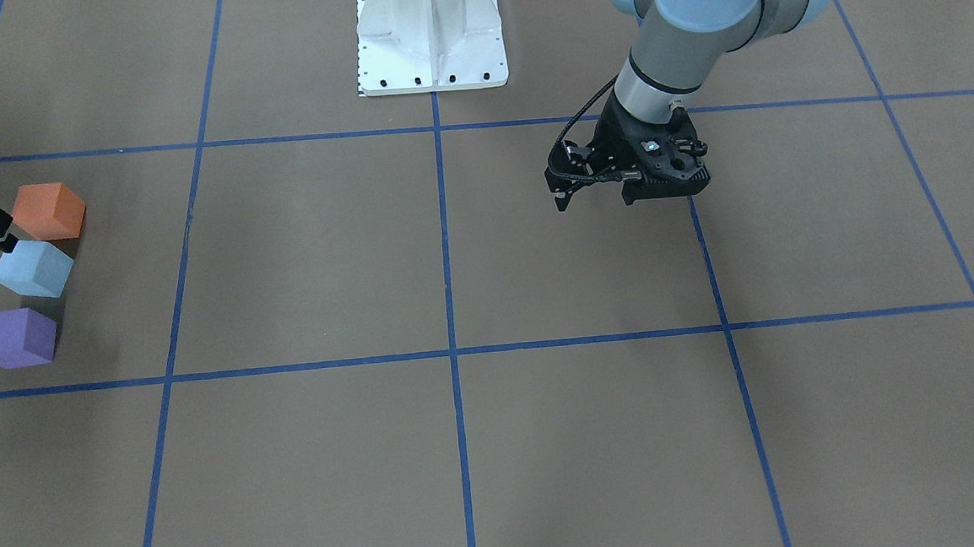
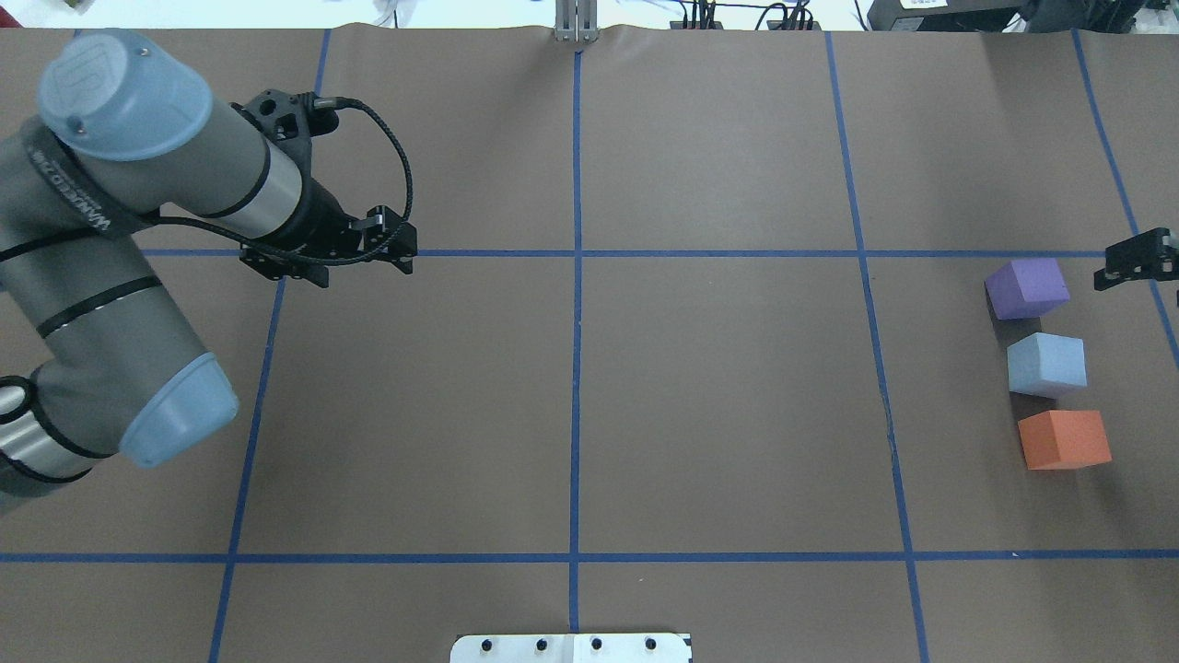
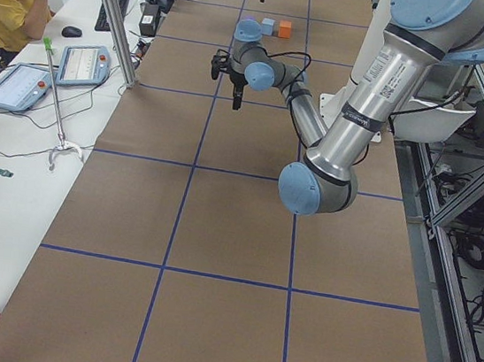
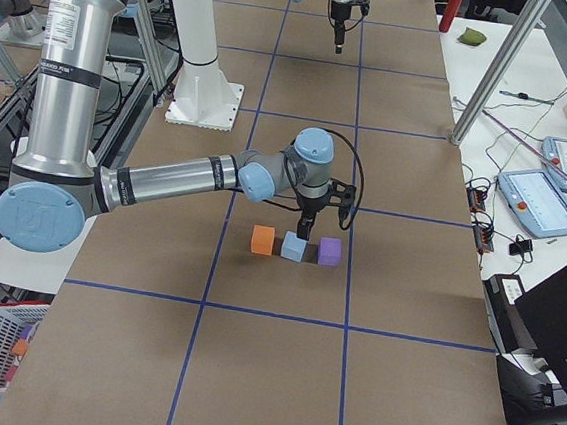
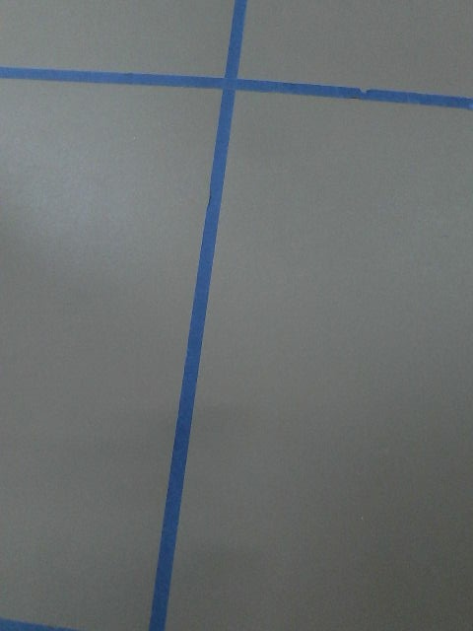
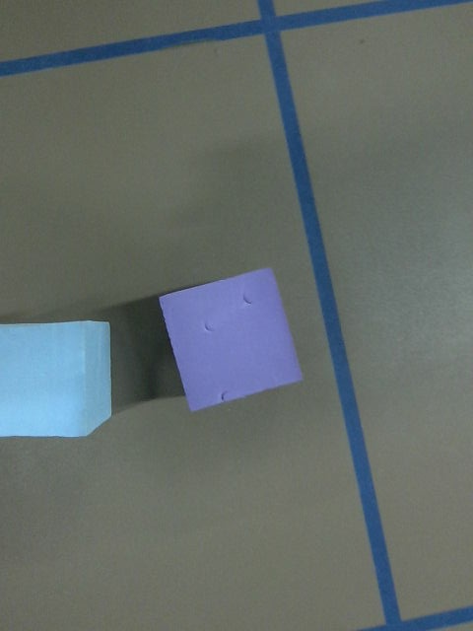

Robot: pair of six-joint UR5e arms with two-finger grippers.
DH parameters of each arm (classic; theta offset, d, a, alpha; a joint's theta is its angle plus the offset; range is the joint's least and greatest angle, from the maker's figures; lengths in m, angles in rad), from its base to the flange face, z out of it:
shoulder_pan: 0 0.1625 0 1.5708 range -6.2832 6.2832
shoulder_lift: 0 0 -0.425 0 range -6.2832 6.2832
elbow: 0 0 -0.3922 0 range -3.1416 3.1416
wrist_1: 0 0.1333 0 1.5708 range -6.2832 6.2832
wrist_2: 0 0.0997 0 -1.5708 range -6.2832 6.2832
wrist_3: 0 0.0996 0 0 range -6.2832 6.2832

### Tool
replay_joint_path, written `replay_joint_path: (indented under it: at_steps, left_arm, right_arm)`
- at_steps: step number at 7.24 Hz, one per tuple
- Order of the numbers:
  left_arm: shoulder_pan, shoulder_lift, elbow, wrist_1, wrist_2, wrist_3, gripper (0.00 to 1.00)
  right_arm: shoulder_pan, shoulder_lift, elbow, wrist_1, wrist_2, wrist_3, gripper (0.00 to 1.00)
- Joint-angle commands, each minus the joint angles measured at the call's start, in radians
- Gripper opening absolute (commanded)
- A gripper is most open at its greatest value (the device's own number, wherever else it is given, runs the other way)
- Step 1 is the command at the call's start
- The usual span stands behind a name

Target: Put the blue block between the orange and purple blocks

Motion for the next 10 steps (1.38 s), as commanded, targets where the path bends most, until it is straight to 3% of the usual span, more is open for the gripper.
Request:
replay_joint_path:
  at_steps: [1,3,4,6,8,10]
  left_arm:
    - [-0.078,0.155,-0.075,0.003,-0.013,0.205,1.00]
    - [-0.228,0.294,-0.078,0.009,-0.069,0.480,1.00]
    - [-0.344,0.357,-0.073,0.056,-0.091,0.708,1.00]
    - [-0.570,0.390,0.000,0.188,-0.175,1.085,1.00]
    - [-0.715,0.450,0.098,0.176,-0.267,1.273,1.00]
    - [-0.769,0.493,0.141,0.175,-0.266,1.280,1.00]
  right_arm:
    - [0.137,0.010,-0.090,-0.009,0.016,-0.239,1.00]
    - [0.223,0.010,-0.153,-0.010,0.018,-0.377,1.00]
    - [0.231,0.001,-0.159,-0.010,0.019,-0.382,1.00]
    - [0.240,-0.022,-0.155,-0.009,0.062,-0.383,1.00]
    - [0.240,-0.014,-0.144,-0.007,0.064,-0.383,1.00]
    - [0.221,0.015,-0.121,-0.010,0.065,-0.388,1.00]
